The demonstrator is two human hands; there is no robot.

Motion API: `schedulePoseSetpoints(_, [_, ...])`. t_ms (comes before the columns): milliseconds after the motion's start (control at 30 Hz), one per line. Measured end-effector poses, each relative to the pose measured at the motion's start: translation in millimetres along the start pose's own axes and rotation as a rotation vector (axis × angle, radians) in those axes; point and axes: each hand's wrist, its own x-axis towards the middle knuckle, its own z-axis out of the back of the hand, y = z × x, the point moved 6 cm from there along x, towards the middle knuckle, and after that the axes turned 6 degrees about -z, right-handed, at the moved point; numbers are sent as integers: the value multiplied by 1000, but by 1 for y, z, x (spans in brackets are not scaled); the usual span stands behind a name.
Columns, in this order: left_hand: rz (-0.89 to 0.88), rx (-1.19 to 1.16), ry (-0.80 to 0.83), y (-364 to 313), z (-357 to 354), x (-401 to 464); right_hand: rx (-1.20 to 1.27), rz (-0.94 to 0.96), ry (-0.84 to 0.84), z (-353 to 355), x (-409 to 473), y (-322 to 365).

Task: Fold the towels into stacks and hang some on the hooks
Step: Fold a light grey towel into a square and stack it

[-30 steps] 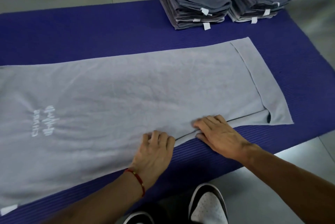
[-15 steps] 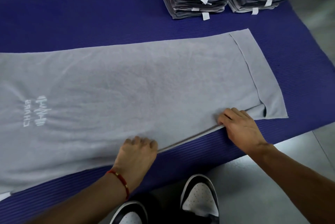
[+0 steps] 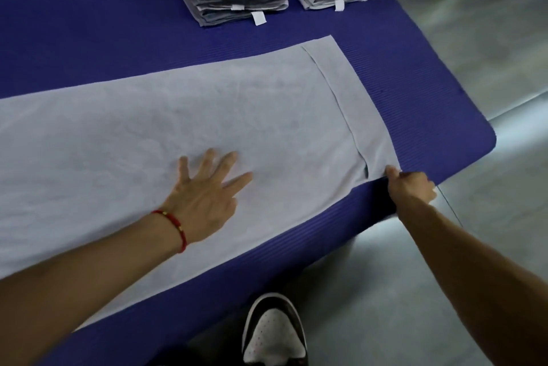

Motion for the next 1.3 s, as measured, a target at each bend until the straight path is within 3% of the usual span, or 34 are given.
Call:
schedulePoseSetpoints(200, [-1, -35, -12, 4, -27, -3, 157, 23, -22, 6, 23, 3])
schedulePoseSetpoints(267, [-12, -44, -57, 5, -31, -3, 71, -18, -72, 12, 24, 2])
schedulePoseSetpoints(333, [-9, -74, -101, 7, -33, -4, -40, -10, -224, 17, 9, 15])
schedulePoseSetpoints(400, [-14, -100, -135, 9, -32, -8, -104, 286, -307, 12, -20, 50])
schedulePoseSetpoints(467, [41, -84, -161, 18, -34, -20, -226, 696, -159, -17, -54, 86])
schedulePoseSetpoints(567, [245, -119, -203, 51, -44, -58, -428, 937, 63, -70, -100, 115])
schedulePoseSetpoints(667, [498, -197, -195, 97, -62, -114, -550, 1235, 90, -106, -172, 135])
schedulePoseSetpoints(833, [929, -321, -186, 159, -93, -222, -708, 1940, 94, -156, -291, 154])
schedulePoseSetpoints(933, [1070, -390, -167, 181, -110, -272, -741, 2228, 93, -184, -355, 164])
schedulePoseSetpoints(1000, [1140, -415, -175, 190, -119, -299, -691, 2267, 88, -205, -404, 166])
schedulePoseSetpoints(1167, [1314, -424, -165, 190, -142, -364, -490, 2161, 173, -247, -538, 126])
schedulePoseSetpoints(1300, [1497, -461, -237, 173, -154, -425, -523, 2143, 281, -257, -587, 84])
